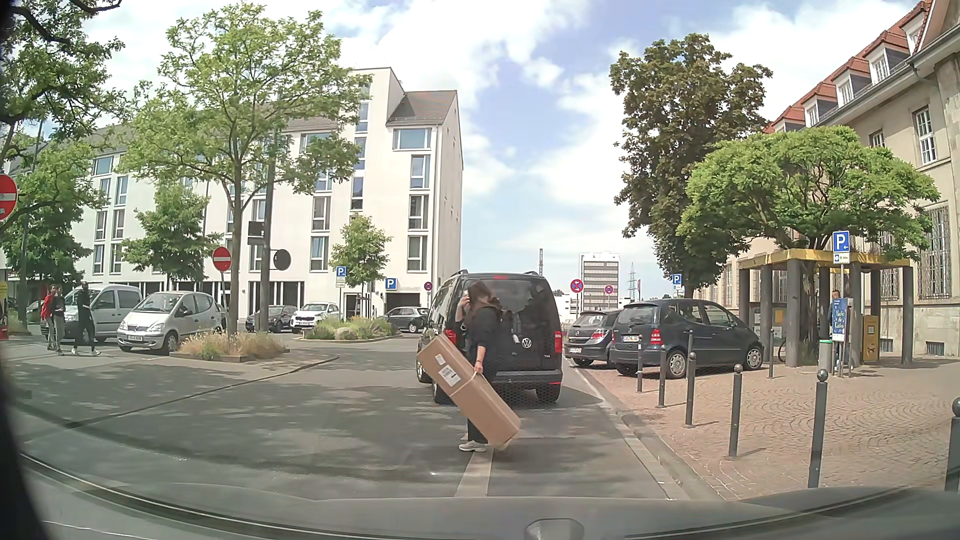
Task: Follow the waypoints while adhering to traffic rules and regulations
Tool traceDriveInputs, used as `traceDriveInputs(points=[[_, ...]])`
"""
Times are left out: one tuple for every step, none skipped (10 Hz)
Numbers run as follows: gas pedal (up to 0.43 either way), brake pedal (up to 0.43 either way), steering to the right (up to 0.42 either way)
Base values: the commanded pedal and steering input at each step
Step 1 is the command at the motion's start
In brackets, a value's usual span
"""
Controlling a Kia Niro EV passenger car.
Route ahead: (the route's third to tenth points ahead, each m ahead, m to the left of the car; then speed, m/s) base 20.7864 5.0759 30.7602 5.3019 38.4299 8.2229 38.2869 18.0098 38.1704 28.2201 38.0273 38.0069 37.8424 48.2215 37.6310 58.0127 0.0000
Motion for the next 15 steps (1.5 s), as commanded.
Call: traceDriveInputs(points=[[0.000,0.195,-0.066],[0.000,0.183,-0.067],[0.000,0.177,-0.067],[0.000,0.146,-0.066],[0.000,0.030,-0.066],[0.000,0.030,-0.066],[0.000,0.030,-0.066],[0.000,0.030,-0.066],[0.000,0.030,-0.066],[0.008,0.030,-0.064],[0.047,0.030,-0.062],[0.047,0.030,-0.061],[0.059,0.030,-0.059],[0.079,0.024,-0.056],[0.110,0.030,-0.053]])
